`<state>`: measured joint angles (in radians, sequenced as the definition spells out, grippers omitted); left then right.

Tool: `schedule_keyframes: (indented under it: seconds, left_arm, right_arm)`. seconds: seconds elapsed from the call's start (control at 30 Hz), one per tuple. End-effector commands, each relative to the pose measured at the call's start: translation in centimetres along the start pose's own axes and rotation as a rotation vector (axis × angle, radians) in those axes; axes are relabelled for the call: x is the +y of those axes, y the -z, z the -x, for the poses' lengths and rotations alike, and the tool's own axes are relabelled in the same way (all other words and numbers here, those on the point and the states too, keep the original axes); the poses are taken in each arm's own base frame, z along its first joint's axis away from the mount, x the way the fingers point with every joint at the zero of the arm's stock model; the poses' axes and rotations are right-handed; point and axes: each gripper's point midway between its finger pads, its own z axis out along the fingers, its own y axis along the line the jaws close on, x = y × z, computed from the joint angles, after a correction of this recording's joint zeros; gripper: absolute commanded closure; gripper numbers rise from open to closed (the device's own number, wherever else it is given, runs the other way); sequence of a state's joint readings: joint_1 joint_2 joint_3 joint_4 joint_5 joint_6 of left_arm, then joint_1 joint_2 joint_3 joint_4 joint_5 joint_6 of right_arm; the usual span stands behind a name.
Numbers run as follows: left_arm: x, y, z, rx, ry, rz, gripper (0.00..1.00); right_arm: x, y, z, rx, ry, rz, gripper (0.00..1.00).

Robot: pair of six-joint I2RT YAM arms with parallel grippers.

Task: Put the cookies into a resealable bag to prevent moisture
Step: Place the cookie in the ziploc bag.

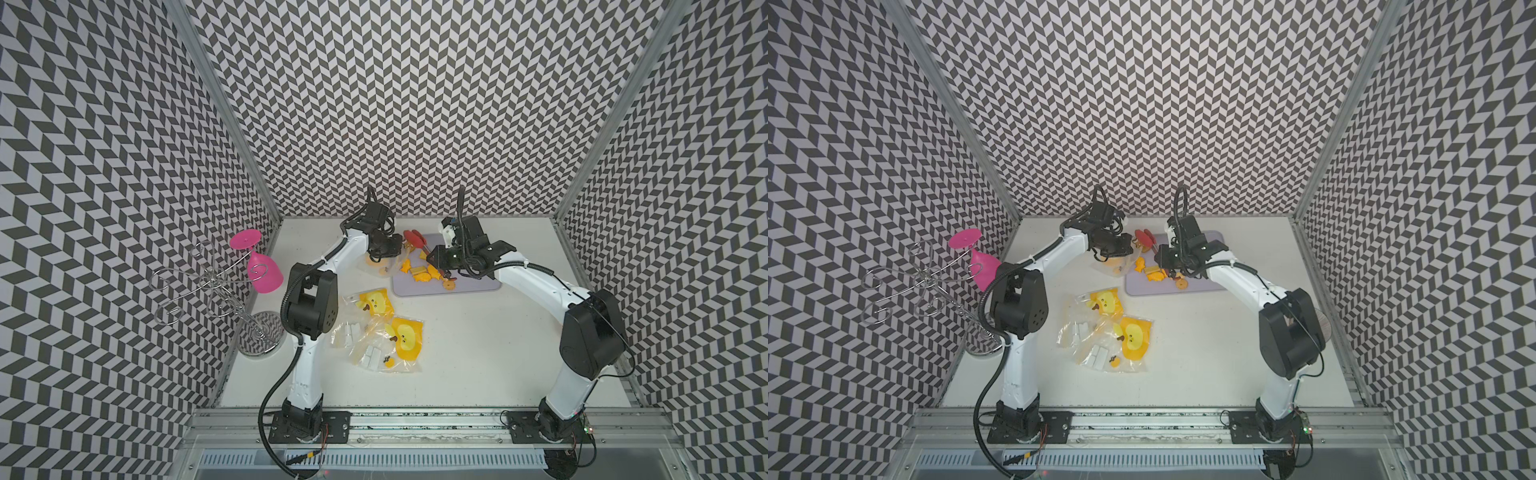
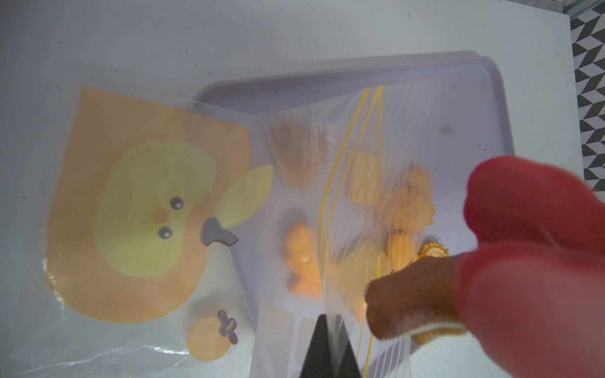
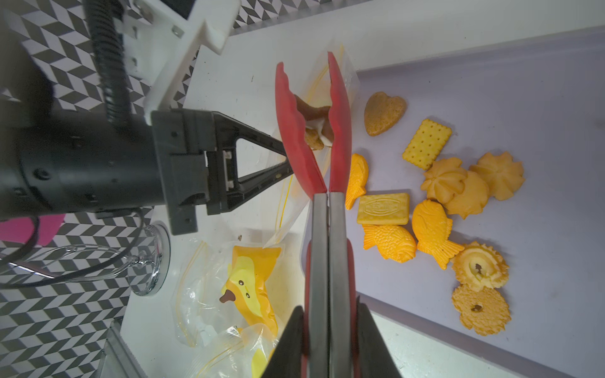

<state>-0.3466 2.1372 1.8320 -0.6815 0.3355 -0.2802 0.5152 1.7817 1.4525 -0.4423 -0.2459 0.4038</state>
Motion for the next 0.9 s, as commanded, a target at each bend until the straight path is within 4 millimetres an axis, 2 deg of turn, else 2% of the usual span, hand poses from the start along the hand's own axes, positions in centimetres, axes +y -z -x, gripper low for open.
schedule_keyframes:
  seconds: [0.0, 0.23, 0.7, 0.77, 0.87]
  left_arm:
    - [-0.6, 0.1, 0.4, -0.013, -0.024, -0.017, 1.0]
    - [-0.7, 0.2, 0.4, -0.013, -0.024, -0.018, 1.0]
    - [-0.8, 0.3, 0.6, -0.016, -0.019, -0.032, 1.0]
    - [-0.7, 0.2, 0.5, -0.013, -0.018, -0.035, 1.0]
    - [-0.9, 0.1, 0.4, -0.009, -0.017, -0.044, 1.0]
  right_arm:
    - [0.4, 0.1, 1.9, -0.068, 0.05, -0.021, 0.88]
    - [-0.7, -0.9, 0.4, -0.033, 0.132, -0.116, 0.88]
    - [-1.5, -3.0, -2.1, 0.055, 0.215, -0.22, 0.9]
    - [-1.2, -3.0, -2.1, 0.053, 0.204, -0.201, 0.9]
    - [0.4, -2.8, -1.5, 0.042, 0.171, -0.118, 0.9]
